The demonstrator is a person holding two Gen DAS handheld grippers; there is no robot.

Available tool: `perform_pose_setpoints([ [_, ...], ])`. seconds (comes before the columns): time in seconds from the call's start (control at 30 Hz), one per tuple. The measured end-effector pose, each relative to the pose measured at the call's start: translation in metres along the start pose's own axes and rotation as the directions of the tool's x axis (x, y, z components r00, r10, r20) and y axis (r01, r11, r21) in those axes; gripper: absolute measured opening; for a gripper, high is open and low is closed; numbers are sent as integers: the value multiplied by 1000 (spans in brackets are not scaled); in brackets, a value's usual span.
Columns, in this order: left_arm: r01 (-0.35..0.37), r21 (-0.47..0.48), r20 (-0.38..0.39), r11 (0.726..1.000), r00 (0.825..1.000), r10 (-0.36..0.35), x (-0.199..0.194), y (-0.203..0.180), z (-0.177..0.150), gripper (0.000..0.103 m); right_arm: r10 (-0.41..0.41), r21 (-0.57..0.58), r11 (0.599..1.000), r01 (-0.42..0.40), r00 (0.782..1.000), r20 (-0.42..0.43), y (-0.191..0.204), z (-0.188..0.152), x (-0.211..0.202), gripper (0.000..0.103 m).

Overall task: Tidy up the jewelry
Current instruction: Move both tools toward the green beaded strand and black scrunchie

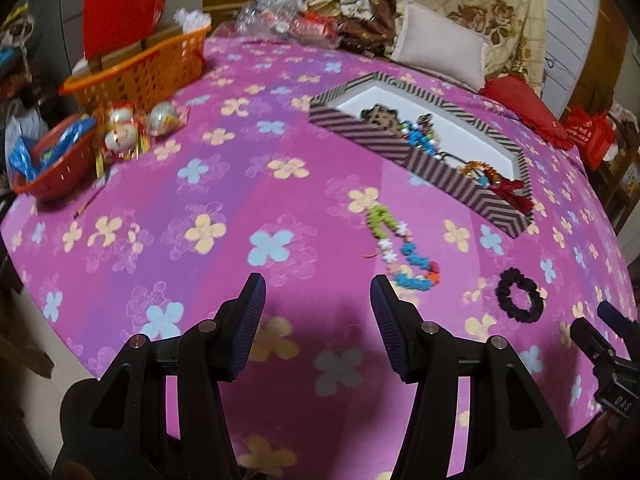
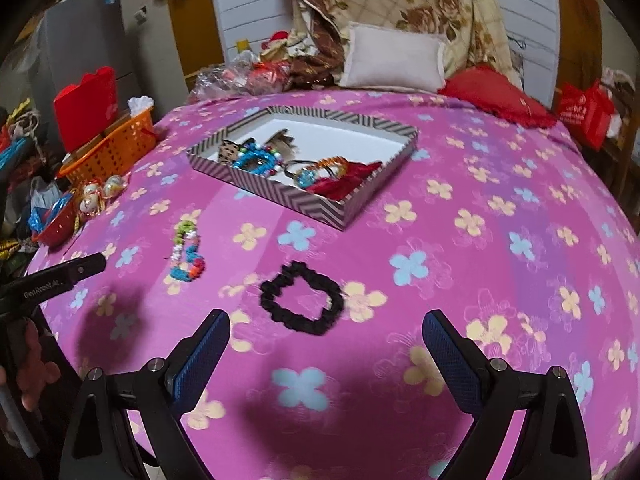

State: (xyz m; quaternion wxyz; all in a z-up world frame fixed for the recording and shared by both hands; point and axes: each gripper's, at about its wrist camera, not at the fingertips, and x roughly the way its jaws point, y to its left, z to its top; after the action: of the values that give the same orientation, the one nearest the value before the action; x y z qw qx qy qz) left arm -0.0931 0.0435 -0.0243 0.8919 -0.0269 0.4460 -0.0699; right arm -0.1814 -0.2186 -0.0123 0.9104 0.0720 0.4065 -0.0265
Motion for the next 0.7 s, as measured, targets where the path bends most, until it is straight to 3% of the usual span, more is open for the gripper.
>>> perform_pose_setpoints([
  [0.1, 6, -33, -24, 999, 1000, -7, 9, 9, 1, 54, 20, 16, 1000, -20, 1000, -13, -6, -1, 7, 89],
  [0.3, 46, -51, -60, 998, 997, -49, 23, 1, 9, 54, 34, -31, 999, -34, 999, -23, 2, -2, 18, 88],
  [0.37, 54, -50, -74, 997, 996, -57, 30, -7, 13, 54, 28, -55, 998, -30, 999, -29, 5, 0, 23, 77],
  [0.5, 58, -51, -117, 997, 991, -64, 48, -21, 21, 54, 1, -89, 996, -4, 999, -35, 5, 6, 35, 70],
  [0.57, 52, -50, -128, 997, 990, -58, 56, -25, 24, 54, 3, -83, 996, -7, 999, -49, 0, 11, 42, 59],
  [0.7, 25, -46, -143, 999, 989, -32, 69, -33, 32, 54, 21, -97, 995, -28, 997, -77, -4, 17, 57, 56],
])
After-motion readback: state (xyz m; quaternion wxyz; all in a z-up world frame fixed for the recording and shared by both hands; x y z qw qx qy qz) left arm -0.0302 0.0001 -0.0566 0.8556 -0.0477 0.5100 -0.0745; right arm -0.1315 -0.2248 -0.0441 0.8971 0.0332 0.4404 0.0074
